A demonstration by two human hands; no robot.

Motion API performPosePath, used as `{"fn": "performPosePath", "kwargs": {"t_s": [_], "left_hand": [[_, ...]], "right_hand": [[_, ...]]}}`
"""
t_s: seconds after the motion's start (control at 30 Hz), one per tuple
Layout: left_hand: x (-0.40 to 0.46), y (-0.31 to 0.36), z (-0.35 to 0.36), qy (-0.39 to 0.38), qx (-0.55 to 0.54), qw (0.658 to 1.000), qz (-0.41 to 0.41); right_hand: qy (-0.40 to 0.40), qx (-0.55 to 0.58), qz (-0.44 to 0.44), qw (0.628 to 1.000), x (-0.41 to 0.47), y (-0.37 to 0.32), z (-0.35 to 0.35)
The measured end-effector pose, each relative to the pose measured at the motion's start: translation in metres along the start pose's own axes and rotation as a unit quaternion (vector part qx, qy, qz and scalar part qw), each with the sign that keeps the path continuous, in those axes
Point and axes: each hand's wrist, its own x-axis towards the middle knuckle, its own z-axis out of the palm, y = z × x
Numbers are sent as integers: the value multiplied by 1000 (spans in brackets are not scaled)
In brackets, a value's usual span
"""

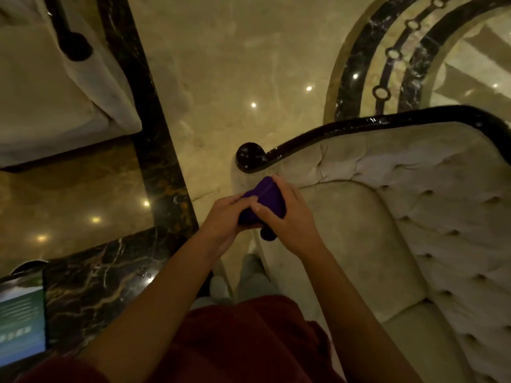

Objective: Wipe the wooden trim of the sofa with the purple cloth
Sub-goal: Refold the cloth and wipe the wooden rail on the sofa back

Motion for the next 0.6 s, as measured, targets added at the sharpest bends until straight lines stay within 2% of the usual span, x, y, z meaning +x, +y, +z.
{"fn": "performPosePath", "kwargs": {"t_s": [0.1, 0.17, 0.27, 0.37, 0.47, 0.6], "left_hand": [[21, 14, -8, 39, -29, 998, -33], [35, 27, -9, 105, -24, 993, -44], [60, 43, -11, 174, -23, 983, -44], [87, 49, -10, 187, -7, 982, -30], [123, 45, -7, 207, 33, 978, -9], [179, 34, -20, 211, 26, 976, -51]], "right_hand": [[-109, 33, 19, 993, 55, 14, 0], [-182, 39, 24, 982, 91, 15, 6], [-227, -10, -5, 974, 141, 14, 18], [-206, -17, -4, 978, 176, 22, 17], [-159, 24, 54, 986, 195, 35, 6], [-44, 10, 111, 993, 217, 57, -16]]}}
